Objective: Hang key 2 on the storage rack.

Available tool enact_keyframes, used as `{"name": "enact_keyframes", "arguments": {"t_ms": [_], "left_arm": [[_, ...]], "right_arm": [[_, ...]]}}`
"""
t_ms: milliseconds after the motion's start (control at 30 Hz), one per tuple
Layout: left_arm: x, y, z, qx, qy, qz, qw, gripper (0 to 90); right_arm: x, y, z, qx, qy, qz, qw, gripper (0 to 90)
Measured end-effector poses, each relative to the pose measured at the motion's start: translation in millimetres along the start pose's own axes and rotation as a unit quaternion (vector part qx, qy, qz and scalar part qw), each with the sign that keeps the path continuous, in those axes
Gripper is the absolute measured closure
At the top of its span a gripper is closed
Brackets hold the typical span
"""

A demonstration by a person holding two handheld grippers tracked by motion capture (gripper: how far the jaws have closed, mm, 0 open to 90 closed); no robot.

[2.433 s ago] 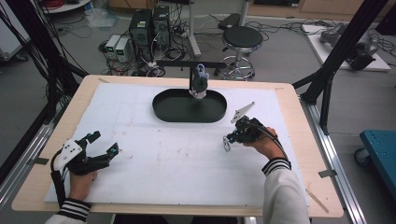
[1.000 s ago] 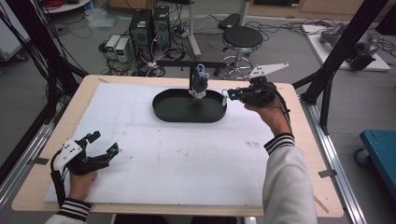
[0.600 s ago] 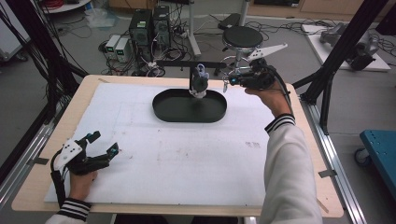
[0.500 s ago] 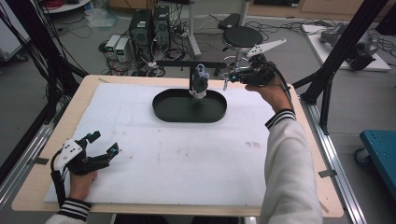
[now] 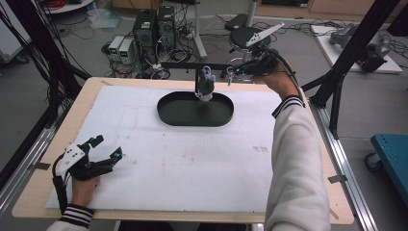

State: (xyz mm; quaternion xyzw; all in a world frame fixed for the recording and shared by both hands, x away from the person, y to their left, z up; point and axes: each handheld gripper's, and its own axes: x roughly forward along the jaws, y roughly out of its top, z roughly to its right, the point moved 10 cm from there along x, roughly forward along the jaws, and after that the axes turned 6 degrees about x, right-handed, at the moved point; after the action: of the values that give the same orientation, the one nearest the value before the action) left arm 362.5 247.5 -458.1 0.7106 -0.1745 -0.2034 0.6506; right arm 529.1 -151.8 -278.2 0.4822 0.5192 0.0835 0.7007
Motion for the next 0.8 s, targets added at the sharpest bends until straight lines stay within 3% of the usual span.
{"name": "enact_keyframes", "arguments": {"t_ms": [133, 233, 500, 800], "left_arm": [[0.0, 0.0, 0.0, 0.000, 0.000, 0.000, 1.0000, 13.7], [0.0, 0.0, -0.1, 0.000, 0.000, 0.000, 1.0000, 13.7], [0.2, 0.2, 0.1, 0.000, 0.000, 0.001, 1.0000, 13.7], [0.2, 0.2, 0.1, -0.001, 0.000, 0.002, 1.0000, 13.7]], "right_arm": [[3.1, 2.4, 1.3, -0.004, 0.002, -0.002, 1.0000, 88.8], [9.5, -1.4, 5.8, -0.005, -0.002, -0.024, 0.9997, 88.8], [22.9, 8.0, 9.7, -0.017, -0.005, -0.039, 0.9991, 88.7], [34.7, 6.2, 11.4, -0.020, -0.011, -0.064, 0.9977, 88.7]]}}
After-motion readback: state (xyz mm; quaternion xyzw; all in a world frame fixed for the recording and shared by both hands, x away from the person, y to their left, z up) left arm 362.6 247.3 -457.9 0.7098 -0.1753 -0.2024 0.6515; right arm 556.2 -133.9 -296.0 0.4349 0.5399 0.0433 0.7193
